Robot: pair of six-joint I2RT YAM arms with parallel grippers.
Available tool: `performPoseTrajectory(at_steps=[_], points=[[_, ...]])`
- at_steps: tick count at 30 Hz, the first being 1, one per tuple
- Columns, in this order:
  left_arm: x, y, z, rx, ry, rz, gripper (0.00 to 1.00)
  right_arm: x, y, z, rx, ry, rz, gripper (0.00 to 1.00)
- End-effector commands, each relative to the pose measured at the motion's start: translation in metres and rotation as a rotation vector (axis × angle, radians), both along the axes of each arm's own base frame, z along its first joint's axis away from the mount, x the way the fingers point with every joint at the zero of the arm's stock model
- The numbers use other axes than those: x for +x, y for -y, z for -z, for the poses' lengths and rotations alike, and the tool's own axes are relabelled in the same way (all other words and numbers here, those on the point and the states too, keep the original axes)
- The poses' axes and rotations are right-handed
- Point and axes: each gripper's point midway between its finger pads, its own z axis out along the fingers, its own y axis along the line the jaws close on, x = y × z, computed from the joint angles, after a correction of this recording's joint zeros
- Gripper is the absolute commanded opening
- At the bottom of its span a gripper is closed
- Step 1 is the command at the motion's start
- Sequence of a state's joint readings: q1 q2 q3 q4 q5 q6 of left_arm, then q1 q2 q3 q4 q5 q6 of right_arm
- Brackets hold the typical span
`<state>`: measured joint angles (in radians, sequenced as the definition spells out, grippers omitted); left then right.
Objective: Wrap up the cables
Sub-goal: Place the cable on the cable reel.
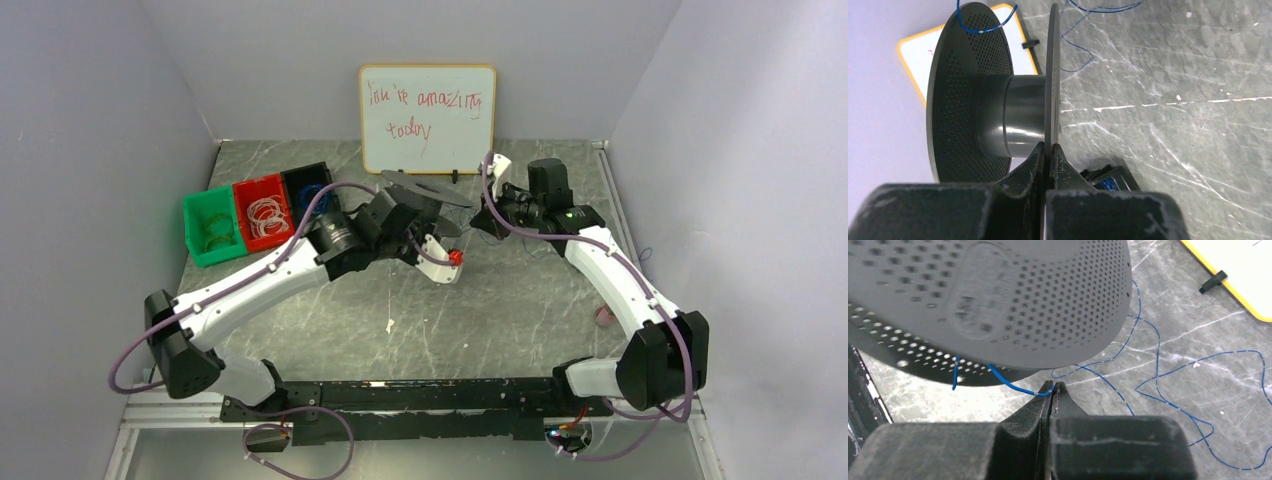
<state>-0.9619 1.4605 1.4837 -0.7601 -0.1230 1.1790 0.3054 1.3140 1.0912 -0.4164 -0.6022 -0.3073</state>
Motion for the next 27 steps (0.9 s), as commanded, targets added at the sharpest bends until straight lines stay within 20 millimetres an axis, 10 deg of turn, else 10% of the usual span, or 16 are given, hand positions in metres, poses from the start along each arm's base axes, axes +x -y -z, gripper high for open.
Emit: performPoseTrajectory(at_steps=[1,27], points=[[0.003,0.017,-0.075,-0.232,0.252,0.097,0.03,0.011,-0.002,-0.023,0.074,0.07,0.03,0.0],[0.002,0.028,-0.081,-0.408,0.172,0.023,0.02,0.034,0.027,-0.041,0.055,0.293,0.23,0.0]])
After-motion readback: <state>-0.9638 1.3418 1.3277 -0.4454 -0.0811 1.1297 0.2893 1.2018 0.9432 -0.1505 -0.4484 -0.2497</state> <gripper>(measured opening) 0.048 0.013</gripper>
